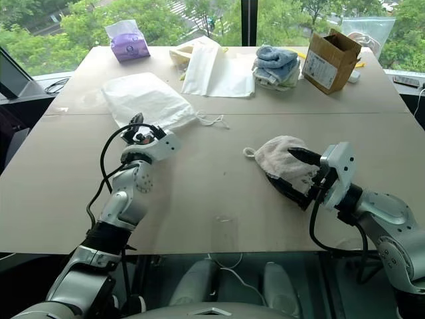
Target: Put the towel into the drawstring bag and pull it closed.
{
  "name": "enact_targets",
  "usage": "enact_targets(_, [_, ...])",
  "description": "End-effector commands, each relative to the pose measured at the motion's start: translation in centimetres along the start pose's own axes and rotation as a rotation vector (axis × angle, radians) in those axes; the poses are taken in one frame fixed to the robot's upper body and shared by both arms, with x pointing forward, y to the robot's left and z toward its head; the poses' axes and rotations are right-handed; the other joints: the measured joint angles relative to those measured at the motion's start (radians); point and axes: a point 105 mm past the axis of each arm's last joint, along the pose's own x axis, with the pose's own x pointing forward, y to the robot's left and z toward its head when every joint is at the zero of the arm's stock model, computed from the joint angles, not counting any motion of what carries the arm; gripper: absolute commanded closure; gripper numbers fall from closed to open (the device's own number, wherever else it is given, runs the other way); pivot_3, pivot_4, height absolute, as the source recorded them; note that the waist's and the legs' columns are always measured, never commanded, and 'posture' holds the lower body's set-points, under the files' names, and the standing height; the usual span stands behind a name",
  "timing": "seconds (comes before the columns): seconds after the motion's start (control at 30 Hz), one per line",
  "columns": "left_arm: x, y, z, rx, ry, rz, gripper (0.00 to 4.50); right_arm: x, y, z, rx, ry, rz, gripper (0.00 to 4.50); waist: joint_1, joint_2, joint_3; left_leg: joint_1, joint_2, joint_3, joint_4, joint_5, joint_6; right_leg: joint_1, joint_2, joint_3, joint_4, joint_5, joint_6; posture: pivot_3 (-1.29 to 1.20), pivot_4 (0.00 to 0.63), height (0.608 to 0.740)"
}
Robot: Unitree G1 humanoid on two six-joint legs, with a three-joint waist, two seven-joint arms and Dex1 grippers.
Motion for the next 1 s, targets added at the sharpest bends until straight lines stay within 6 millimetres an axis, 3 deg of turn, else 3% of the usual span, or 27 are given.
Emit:
enact_targets(0.03, [0.7,0.6,-0.2,-0.024,0.019,0.012,0.77,-0.1,0.2,1.0,-0.036,-0.035,0.001,0.00,0.000,0.000,0.000,0.000,0.000,0.000,0.000,0.000,0.000,0.000,0.000,0.000,0.000,0.000,0.000,0.00,0.150,0.740])
enact_targets(0.53, [3.0,1.6,-0.6,-0.021,0.044,0.075,0.77,-0.2,0.3,0.9,-0.037,-0.041,-0.025,0.00,0.000,0.000,0.000,0.000,0.000,0.000,0.000,0.000,0.000,0.000,0.000,0.000,0.000,0.000,0.000,0.00,0.150,0.740])
enact_targets(0.63, [3.5,1.2,-1.0,-0.040,0.062,0.053,1.61,-0.2,0.2,0.9,-0.038,-0.043,-0.028,0.00,0.000,0.000,0.000,0.000,0.000,0.000,0.000,0.000,0.000,0.000,0.000,0.000,0.000,0.000,0.000,0.00,0.150,0.740])
enact_targets(0.8, [4.1,0.7,-1.6,-0.054,0.083,0.038,4.04,-0.3,0.3,0.9,-0.040,-0.044,-0.037,0.00,0.002,0.000,0.000,0.000,0.000,0.000,0.000,0.000,0.000,0.000,0.000,-0.001,0.000,0.000,0.000,0.00,0.150,0.740])
enact_targets(0.83, [4.2,0.7,-1.7,-0.055,0.086,0.036,4.32,-0.4,0.2,0.9,-0.041,-0.044,-0.039,0.00,0.003,0.000,0.000,0.000,0.000,-0.001,0.000,0.000,0.000,0.000,0.000,-0.001,0.000,0.000,0.000,0.00,0.150,0.740])
enact_targets(1.0, [4.5,0.5,-1.6,-0.069,0.078,0.024,4.47,-0.4,0.2,1.0,-0.042,-0.045,-0.046,0.00,0.002,0.001,0.000,0.001,-0.001,-0.001,0.001,0.000,0.000,0.001,0.000,-0.001,0.002,0.000,0.000,0.00,0.150,0.740])
